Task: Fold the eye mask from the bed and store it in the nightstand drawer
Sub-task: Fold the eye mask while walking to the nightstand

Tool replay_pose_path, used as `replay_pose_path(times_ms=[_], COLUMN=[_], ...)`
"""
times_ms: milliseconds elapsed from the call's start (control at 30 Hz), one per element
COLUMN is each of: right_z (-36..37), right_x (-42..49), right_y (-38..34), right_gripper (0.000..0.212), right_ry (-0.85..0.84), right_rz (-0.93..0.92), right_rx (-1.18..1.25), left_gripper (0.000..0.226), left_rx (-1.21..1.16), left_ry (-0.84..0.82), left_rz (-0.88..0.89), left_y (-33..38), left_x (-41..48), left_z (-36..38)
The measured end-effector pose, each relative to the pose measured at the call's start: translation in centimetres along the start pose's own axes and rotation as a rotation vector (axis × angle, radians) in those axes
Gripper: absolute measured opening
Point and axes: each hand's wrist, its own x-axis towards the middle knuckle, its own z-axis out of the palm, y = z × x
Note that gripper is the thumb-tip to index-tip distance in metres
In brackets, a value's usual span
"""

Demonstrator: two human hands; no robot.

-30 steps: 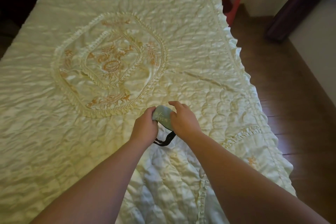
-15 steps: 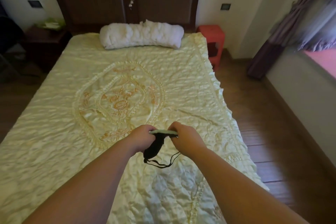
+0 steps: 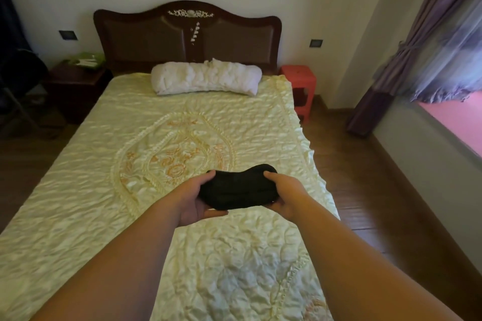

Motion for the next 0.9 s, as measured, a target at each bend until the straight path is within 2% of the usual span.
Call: replay_pose_path(times_ms=[200,400,567,733,900], right_z=[1.3,2.0,2.5,3.5,4.2], right_x=[-0.4,-0.6,-0.7,-1.3,-2.3], right_y=[2.3,4.1,4.4,3.8,2.8], right_gripper=[0.045,0.048,0.055,0.051,0.047], right_ry=[-0.041,-0.018,-0.003,0.007,0.054], right_rz=[0.041,0.037,0.022,-0.010,-0.053], right_rx=[0.503,0.650,0.723,0.781,0.777], left_gripper=[0.053,0.082,0.098,0.094,0.070], left_rx=[-0.304,-0.423,-0.470,-0.522,-0.515], left_ry=[-0.044,-0.123,-0.110,-0.056,0.010], left_rz=[0.045,0.059,0.079,0.139,0.205], left_y=[0.5,-0.1,-0.5,-0.4,0.3], left_x=[0.1,0.9,1.2,0.7,0.2], left_z=[1.1,1.4,2.0,3.5,5.3])
